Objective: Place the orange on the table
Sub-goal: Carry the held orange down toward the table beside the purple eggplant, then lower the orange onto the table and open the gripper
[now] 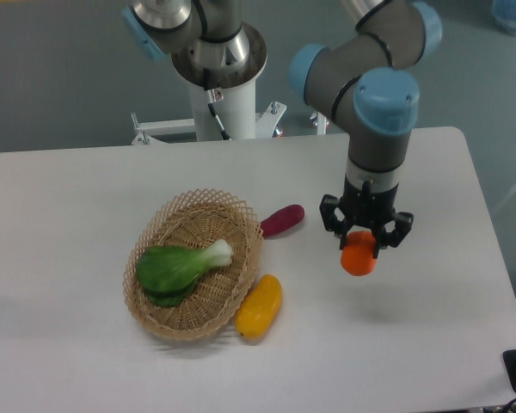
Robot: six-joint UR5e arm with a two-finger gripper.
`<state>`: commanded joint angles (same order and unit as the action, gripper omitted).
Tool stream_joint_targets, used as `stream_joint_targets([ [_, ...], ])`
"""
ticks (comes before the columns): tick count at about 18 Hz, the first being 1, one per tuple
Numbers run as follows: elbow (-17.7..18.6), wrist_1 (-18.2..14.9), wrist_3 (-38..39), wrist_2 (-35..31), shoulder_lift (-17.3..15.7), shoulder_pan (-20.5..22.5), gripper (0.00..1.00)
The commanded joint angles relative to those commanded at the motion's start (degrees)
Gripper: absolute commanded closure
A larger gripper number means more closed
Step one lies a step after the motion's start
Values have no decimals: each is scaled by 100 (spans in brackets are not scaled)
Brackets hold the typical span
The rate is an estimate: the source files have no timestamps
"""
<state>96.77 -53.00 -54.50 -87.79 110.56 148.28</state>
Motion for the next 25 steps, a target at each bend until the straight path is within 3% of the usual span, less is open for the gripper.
stream_joint_targets([
  [3, -17, 79, 237, -484, 220, -132, 48],
  [7, 0, 220, 633, -660, 483, -421, 48],
  [16, 114, 237, 589, -749, 581, -528, 46],
  [25, 62, 220, 580, -749, 581, -537, 17],
])
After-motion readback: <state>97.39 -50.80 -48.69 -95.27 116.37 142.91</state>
